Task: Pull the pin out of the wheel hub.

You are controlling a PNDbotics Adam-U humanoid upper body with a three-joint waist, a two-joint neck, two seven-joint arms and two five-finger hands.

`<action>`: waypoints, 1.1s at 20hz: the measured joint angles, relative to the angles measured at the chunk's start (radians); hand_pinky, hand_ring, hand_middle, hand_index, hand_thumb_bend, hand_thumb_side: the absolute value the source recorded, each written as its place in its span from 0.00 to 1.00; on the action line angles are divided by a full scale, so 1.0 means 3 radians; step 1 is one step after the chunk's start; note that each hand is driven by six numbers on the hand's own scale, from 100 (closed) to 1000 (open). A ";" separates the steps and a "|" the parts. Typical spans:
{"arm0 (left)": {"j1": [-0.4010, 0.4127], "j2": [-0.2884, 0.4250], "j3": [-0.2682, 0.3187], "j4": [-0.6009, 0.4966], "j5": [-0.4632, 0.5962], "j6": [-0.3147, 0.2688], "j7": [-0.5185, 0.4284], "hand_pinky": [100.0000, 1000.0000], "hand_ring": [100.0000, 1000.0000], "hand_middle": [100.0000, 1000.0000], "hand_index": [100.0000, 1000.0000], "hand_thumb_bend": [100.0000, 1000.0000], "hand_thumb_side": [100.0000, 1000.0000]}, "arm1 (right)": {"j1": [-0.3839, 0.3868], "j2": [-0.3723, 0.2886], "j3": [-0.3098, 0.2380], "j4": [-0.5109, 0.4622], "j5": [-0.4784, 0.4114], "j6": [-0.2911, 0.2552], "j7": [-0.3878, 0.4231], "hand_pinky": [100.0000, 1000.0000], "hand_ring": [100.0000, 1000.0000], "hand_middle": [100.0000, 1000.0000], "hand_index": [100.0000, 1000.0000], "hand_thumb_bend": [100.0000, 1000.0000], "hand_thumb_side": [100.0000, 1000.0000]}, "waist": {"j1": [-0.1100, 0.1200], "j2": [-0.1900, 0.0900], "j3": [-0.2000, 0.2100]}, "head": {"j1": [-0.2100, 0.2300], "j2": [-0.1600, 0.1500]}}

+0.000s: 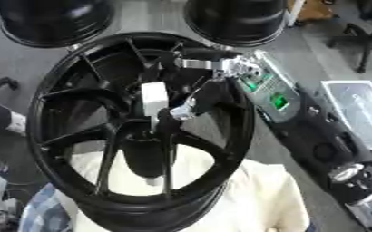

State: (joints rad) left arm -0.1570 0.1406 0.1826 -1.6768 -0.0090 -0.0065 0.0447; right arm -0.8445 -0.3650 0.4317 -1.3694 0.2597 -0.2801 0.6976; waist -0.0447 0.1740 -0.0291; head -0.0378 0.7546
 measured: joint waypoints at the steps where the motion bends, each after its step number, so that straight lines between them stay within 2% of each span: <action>1: 0.0000 0.0000 0.0000 0.0000 0.0000 0.0000 0.0000 0.66 0.77 0.67 0.78 0.25 0.81 | 0.0000 0.0001 0.0000 0.0007 0.0002 -0.0003 -0.0002 0.81 0.79 0.78 0.86 0.33 0.42 | 0.0000 0.0000 0.0000 | 0.0000 0.0000; 2: 0.0000 0.0000 0.0000 0.0000 0.0000 0.0000 0.0000 0.66 0.77 0.67 0.78 0.25 0.81 | 0.0000 0.0002 0.0000 0.0012 0.0003 -0.0006 -0.0004 0.79 0.76 0.72 0.79 0.30 0.40 | 0.0000 0.0000 0.0000 | 0.0000 0.0000; 7: 0.0000 0.0000 0.0000 0.0000 0.0000 0.0002 -0.0003 0.66 0.77 0.67 0.78 0.25 0.81 | 0.0000 0.0032 0.0000 0.0058 0.0043 -0.0033 -0.0045 0.78 0.72 0.62 0.70 0.28 0.39 | 0.0001 0.0000 0.0000 | -0.0003 0.0001; 11: 0.0000 0.0000 0.0000 0.0000 0.0000 0.0002 -0.0003 0.66 0.77 0.67 0.78 0.24 0.81 | 0.0000 0.0037 -0.0002 0.0075 0.0061 -0.0058 -0.0127 0.77 0.71 0.59 0.59 0.23 0.33 | 0.0001 0.0000 0.0001 | -0.0012 0.0001; 16: 0.0000 -0.0001 0.0000 0.0000 0.0000 0.0002 -0.0003 0.66 0.77 0.67 0.78 0.25 0.81 | 0.0001 0.0054 -0.0001 0.0076 0.0065 -0.0066 -0.0250 0.76 0.68 0.56 0.49 0.09 0.23 | 0.0001 0.0000 0.0001 | -0.0014 0.0001; 22: 0.0001 -0.0001 0.0000 0.0001 0.0000 0.0002 -0.0003 0.66 0.77 0.67 0.78 0.25 0.81 | 0.0001 0.0060 -0.0002 0.0076 0.0060 -0.0036 -0.0459 0.75 0.66 0.54 0.41 0.05 0.19 | 0.0002 0.0000 0.0000 | -0.0020 0.0002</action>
State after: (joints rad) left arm -0.1568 0.1404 0.1826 -1.6767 -0.0090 -0.0057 0.0438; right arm -0.8441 -0.3471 0.4311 -1.3466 0.2777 -0.2908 0.5598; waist -0.0443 0.1740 -0.0291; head -0.0438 0.7551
